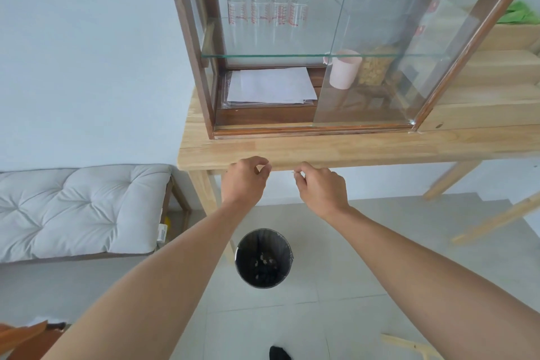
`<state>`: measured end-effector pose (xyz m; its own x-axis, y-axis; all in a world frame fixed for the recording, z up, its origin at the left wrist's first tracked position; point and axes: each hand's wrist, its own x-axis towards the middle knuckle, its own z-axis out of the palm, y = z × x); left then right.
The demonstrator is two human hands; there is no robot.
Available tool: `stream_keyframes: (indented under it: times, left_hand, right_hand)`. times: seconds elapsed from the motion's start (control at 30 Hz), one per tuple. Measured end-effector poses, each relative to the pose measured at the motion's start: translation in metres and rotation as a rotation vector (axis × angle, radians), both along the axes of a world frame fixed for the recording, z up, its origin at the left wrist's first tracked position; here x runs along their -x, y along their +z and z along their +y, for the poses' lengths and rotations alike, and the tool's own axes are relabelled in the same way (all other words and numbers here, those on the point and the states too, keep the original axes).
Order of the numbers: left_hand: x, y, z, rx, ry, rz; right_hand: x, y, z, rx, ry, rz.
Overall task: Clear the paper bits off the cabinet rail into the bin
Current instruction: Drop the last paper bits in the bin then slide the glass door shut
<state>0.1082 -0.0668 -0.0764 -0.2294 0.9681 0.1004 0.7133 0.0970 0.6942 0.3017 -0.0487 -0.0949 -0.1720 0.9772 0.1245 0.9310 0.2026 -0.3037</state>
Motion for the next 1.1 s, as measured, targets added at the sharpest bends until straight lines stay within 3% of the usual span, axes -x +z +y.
stream_keyframes:
  times: [0.47, 0.67, 0.83, 1.1]
  left_hand:
    - [0.018, -0.115, -0.041, 0.248, 0.063, 0.048]
    - [0.016, -0.153, -0.022, 0.401, 0.068, 0.060]
    - [0.013, -0.162, -0.009, 0.471, 0.072, 0.057]
    - [0.016, -0.138, -0.007, 0.441, 0.053, 0.068]
  right_hand:
    - [0.015, -0.101, -0.028, 0.264, 0.029, 0.081]
    - [0.010, -0.138, -0.007, 0.510, 0.062, 0.221]
    - [0.000, -0.154, 0.007, 0.586, 0.059, 0.225]
    - [-0.009, -0.136, 0.018, 0.522, 0.022, 0.271]
